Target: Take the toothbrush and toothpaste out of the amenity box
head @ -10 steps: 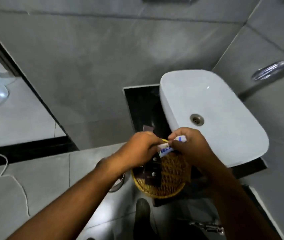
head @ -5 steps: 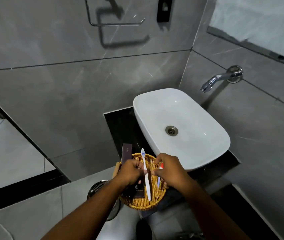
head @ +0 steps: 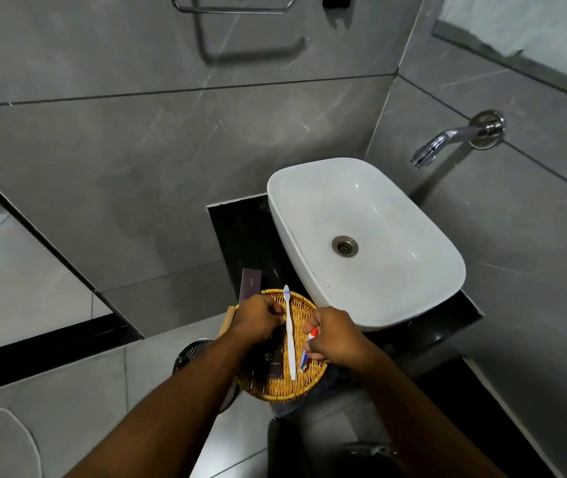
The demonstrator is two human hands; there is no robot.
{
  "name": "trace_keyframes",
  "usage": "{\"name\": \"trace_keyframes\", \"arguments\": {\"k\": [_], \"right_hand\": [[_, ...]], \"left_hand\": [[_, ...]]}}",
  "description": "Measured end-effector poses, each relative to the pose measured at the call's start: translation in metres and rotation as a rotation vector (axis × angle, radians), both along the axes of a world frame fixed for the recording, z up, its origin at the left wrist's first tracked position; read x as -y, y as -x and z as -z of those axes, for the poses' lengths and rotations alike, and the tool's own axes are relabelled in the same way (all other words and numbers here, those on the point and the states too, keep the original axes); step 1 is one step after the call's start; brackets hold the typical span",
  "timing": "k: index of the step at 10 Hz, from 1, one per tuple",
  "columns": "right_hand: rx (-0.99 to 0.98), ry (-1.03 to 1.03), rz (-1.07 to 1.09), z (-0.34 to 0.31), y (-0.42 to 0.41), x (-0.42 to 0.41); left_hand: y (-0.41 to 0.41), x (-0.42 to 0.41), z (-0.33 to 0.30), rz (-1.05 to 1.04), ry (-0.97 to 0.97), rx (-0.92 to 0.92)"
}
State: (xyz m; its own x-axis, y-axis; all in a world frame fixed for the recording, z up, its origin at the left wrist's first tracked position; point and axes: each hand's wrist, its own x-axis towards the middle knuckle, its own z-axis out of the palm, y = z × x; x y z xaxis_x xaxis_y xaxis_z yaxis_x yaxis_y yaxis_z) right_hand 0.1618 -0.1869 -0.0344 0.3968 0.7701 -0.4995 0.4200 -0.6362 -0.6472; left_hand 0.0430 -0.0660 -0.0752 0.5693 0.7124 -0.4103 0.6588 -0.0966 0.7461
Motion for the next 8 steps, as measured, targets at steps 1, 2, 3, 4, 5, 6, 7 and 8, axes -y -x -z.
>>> {"name": "trace_keyframes", "arguments": {"k": [1, 2, 3, 4, 5, 6, 7, 8], "right_hand": [[0.029, 0.062, -0.073, 0.006, 0.002, -0.009], [0.129, 0.108, -0.211, 0.007, 0.01, -0.018], [0.172, 0.105, -0.255, 0.01, 0.016, -0.023], [0.246, 0.118, -0.241, 0.015, 0.021, -0.025], [0.293, 0.158, -0.237, 0.018, 0.026, -0.03], [0.337, 0.149, -0.223, 0.014, 0.028, -0.032], [0.381, 0.098, -0.167, 0.005, 0.026, -0.033], [0.367, 0.04, -0.122, -0.002, 0.022, -0.034]], "left_hand": [[0.013, -0.002, -0.004, -0.016, -0.018, 0.003], [0.026, -0.002, -0.005, -0.013, -0.036, -0.007], [0.037, 0.0, -0.005, -0.01, -0.061, 0.001], [0.042, 0.0, -0.008, -0.031, -0.059, 0.028], [0.042, -0.001, -0.017, -0.069, -0.06, 0.078], [0.044, -0.005, -0.026, -0.054, -0.084, 0.112], [0.049, -0.013, -0.036, -0.033, -0.131, 0.09], [0.058, -0.023, -0.044, -0.022, -0.22, 0.046]]}}
